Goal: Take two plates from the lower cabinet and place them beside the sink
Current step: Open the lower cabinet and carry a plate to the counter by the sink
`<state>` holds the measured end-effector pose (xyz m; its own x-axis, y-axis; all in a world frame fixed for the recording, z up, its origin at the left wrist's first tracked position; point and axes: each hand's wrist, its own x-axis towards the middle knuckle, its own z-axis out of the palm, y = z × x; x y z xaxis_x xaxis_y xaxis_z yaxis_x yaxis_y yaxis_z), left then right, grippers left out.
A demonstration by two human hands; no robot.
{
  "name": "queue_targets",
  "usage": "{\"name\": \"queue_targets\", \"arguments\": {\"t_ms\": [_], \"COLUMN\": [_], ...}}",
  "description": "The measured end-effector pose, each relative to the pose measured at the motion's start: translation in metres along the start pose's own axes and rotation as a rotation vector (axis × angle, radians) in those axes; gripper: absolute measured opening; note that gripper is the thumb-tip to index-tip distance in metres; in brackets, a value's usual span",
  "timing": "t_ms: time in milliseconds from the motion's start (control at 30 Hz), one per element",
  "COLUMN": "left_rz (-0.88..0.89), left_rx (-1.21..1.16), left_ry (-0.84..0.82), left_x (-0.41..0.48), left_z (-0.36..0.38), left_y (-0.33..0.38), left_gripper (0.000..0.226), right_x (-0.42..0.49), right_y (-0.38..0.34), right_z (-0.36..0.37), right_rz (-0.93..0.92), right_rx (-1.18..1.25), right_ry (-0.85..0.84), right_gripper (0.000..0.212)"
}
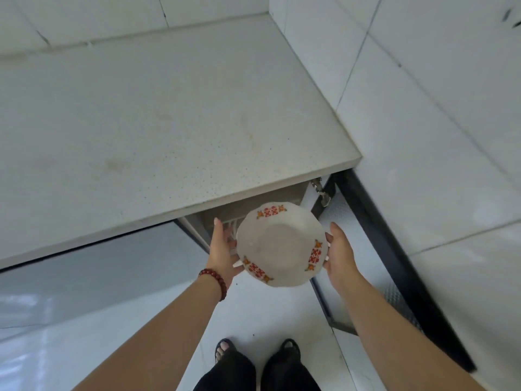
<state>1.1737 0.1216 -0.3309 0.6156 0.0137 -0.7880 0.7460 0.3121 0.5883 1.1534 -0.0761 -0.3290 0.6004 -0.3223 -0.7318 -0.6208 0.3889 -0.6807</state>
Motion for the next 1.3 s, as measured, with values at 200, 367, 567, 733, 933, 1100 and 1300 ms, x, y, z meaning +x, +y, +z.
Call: {"name": "queue_targets", "arguments": {"t_ms": [200,367,567,733,933,1100,1300], "left_rz": [-0.013,0.013,0.149,0.241,0.296,0.331,0.390], "left_rx": [0.001,-0.076,-0.104,-0.170,-0.261,-0.331,-0.413], "left_ry": [0.009,0.001,0.009,0.037,0.107,0.191,0.273], "left_x": [-0.070,-0.114,-0.145,-0.168,-0.194,-0.218,-0.248], "left_z": [0.019,0.030,0.027,0.007,-0.044,-0.103,-0.207], "left_y": [0.029,0.051,0.070,0.089,0.103,0.111,0.117], "left_gripper": [0.073,0.072,0.077,0.075,0.070,0.070,0.071], "right_x": [-0.052,-0.084,-0.114,-0.122,-0.139,-0.161,-0.208], "right_y": [-0.034,-0.067,-0.102,-0.115,-0.110,-0.092,-0.047], "right_z": [-0.018,-0.024,-0.013,0.015,0.066,0.123,0.212], "right_rz": [-0.053,-0.153,-0.223,-0.270,-0.300,-0.325,-0.333], "right_rx": [-0.020,-0.054,-0.053,-0.041,-0.142,-0.253,-0.332], "right_ry": [0.000,-0.031,-0.171,-0.300,-0.412,-0.514,-0.628], "right_gripper": [0.051,0.051,0.065,0.050,0.063,0.064,0.058]}}
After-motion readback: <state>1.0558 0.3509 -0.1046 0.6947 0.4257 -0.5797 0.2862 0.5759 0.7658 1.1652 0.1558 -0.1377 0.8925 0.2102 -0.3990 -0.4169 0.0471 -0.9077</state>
